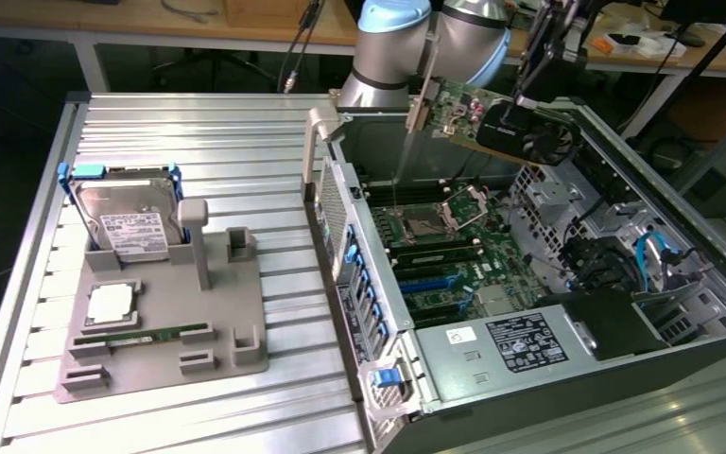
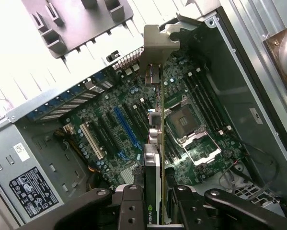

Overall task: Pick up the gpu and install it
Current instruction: 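Insert the gpu into the slot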

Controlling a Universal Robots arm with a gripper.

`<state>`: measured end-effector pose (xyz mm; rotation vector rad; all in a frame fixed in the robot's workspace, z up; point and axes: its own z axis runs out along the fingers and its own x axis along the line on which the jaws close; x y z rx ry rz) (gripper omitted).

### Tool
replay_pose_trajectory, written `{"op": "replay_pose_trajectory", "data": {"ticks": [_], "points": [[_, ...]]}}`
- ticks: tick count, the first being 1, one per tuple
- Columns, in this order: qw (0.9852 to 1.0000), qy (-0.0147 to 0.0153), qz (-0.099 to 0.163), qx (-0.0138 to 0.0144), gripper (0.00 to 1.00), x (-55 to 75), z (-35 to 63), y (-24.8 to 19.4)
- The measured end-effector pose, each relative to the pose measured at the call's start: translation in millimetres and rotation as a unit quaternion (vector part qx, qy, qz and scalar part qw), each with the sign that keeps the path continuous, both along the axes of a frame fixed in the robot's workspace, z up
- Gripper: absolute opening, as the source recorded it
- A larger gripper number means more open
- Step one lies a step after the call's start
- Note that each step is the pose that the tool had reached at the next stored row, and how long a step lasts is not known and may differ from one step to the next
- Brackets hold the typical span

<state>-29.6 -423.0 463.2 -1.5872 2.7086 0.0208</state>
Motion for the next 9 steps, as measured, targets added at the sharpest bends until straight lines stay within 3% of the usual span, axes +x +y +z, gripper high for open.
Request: {"op": "replay_pose_trajectory", "data": {"ticks": [9], "points": [[0.9996, 0.0000, 0.027, 0.0000, 0.27, 0.0, 0.0, 0.0]]}}
